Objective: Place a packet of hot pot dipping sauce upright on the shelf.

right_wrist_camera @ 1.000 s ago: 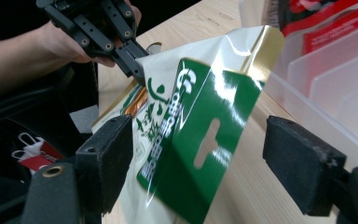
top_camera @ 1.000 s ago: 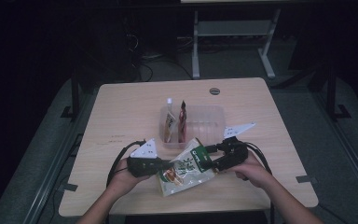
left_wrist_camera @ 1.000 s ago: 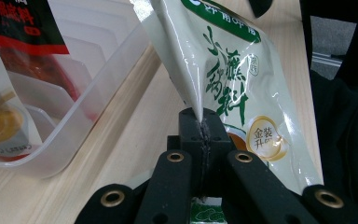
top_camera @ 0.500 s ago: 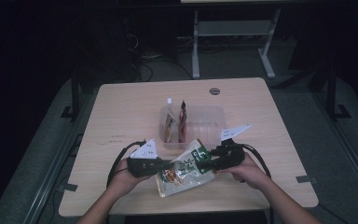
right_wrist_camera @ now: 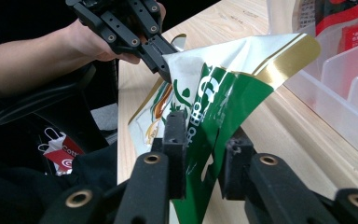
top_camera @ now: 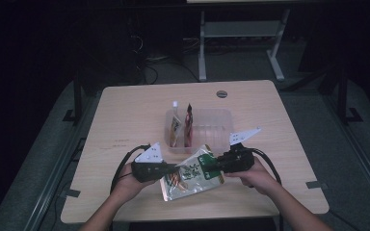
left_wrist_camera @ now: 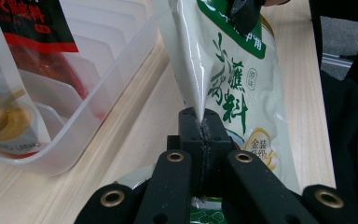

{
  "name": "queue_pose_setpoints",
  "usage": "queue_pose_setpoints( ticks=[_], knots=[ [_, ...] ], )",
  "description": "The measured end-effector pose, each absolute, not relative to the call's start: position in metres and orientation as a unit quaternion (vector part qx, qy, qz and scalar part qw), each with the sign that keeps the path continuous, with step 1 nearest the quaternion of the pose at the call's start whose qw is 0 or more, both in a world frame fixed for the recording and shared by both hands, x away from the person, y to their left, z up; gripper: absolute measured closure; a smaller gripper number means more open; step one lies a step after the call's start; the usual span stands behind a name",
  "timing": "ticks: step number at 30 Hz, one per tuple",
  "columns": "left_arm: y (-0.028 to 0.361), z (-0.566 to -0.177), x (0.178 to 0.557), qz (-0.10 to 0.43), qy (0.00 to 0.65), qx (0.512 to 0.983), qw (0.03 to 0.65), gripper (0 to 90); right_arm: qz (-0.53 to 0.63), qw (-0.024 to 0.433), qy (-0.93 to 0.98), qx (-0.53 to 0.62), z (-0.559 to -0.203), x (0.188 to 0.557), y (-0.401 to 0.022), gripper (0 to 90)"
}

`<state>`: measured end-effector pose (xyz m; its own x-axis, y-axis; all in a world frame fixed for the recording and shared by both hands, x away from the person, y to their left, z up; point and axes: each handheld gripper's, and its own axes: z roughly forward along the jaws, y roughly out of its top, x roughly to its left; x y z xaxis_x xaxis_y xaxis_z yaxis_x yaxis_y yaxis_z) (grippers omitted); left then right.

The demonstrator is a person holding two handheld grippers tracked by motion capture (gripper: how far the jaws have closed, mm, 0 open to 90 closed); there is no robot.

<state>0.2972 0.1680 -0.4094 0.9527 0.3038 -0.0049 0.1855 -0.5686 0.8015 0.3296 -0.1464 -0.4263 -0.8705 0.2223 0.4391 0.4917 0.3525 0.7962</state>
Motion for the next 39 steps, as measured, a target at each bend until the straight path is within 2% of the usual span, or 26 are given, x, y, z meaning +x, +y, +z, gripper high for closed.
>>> queue_pose_setpoints(
  ticks=[7, 16, 18, 19, 20, 23, 27, 28, 29, 30, 31, 39],
  knots=[
    [0.168, -0.410, 0.298, 0.067, 0.140, 0.882, 0.444, 89.6, -0.521, 0.121, -0.819, -0.206, -0.426, 0.329, -0.147, 87.6],
    [0.167, -0.411, 0.299, 0.067, 0.145, 0.880, 0.448, 88.4, -0.527, 0.127, -0.815, -0.204, -0.425, 0.330, -0.149, 89.9],
    [0.166, -0.411, 0.298, 0.073, 0.149, 0.880, 0.444, 85.8, -0.532, 0.129, -0.812, -0.202, -0.424, 0.330, -0.150, 90.0],
    [0.166, -0.411, 0.298, 0.072, 0.151, 0.880, 0.444, 81.0, -0.534, 0.128, -0.812, -0.198, -0.424, 0.329, -0.149, 90.0],
    [0.166, -0.411, 0.299, 0.071, 0.154, 0.879, 0.446, 81.0, -0.534, 0.128, -0.812, -0.198, -0.424, 0.329, -0.149, 90.0],
    [0.171, -0.406, 0.298, 0.074, 0.165, 0.869, 0.460, 72.4, -0.542, 0.128, -0.808, -0.193, -0.422, 0.328, -0.150, 90.0],
    [0.179, -0.397, 0.297, 0.088, 0.178, 0.858, 0.473, 70.2, -0.541, 0.126, -0.808, -0.194, -0.422, 0.328, -0.151, 90.0],
    [0.182, -0.395, 0.297, 0.087, 0.179, 0.856, 0.477, 72.4, -0.541, 0.129, -0.808, -0.198, -0.421, 0.329, -0.152, 90.0],
    [0.185, -0.394, 0.296, 0.085, 0.178, 0.857, 0.477, 85.0, -0.543, 0.129, -0.806, -0.198, -0.420, 0.329, -0.154, 90.0],
    [0.186, -0.393, 0.296, 0.084, 0.175, 0.859, 0.475, 85.0, -0.543, 0.129, -0.806, -0.198, -0.420, 0.329, -0.154, 90.0],
    [0.185, -0.394, 0.296, 0.079, 0.177, 0.862, 0.469, 89.7, -0.550, 0.131, -0.802, -0.193, -0.419, 0.328, -0.154, 90.0],
    [0.162, -0.400, 0.298, 0.075, 0.170, 0.872, 0.453, 89.7, -0.563, 0.135, -0.796, -0.180, -0.411, 0.323, -0.153, 90.0]
  ],
)
